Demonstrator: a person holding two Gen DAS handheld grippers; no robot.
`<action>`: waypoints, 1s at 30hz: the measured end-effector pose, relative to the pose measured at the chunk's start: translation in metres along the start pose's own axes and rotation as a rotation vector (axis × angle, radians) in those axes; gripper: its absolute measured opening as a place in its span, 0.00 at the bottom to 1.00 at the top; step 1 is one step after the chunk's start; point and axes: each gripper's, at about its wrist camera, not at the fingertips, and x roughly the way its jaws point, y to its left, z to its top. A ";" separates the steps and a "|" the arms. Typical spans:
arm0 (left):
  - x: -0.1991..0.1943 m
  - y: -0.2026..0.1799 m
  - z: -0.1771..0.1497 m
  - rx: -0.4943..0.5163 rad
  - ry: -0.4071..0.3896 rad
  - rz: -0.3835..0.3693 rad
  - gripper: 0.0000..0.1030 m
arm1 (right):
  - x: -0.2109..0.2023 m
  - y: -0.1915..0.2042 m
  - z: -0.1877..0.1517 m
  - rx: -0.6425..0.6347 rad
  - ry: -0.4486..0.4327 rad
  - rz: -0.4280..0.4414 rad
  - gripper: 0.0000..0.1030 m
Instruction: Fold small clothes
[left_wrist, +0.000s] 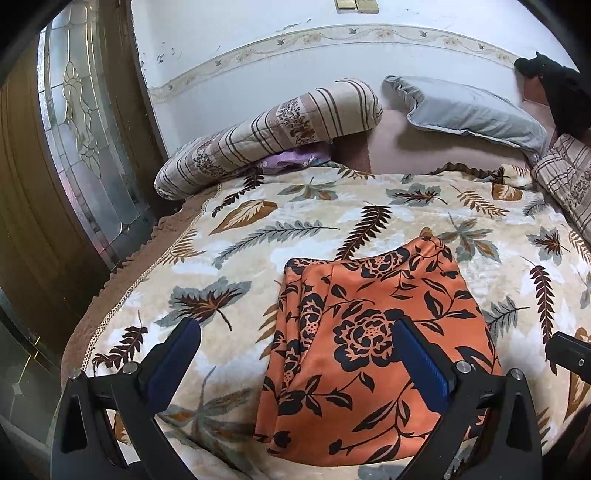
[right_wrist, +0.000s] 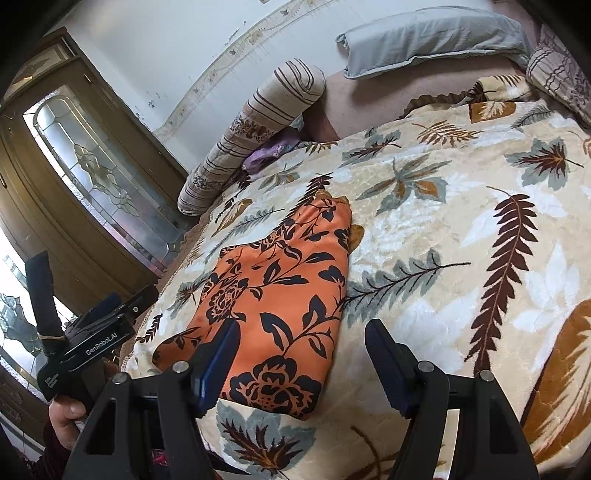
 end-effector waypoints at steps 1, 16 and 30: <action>0.001 0.000 0.000 -0.001 0.002 0.000 1.00 | 0.001 0.000 0.000 0.000 0.001 -0.001 0.71; 0.018 0.007 -0.004 -0.016 0.025 -0.013 1.00 | 0.007 0.001 -0.001 -0.004 0.014 -0.008 0.71; 0.056 0.028 -0.004 -0.033 0.128 -0.129 1.00 | 0.045 0.002 0.025 0.068 0.090 0.094 0.72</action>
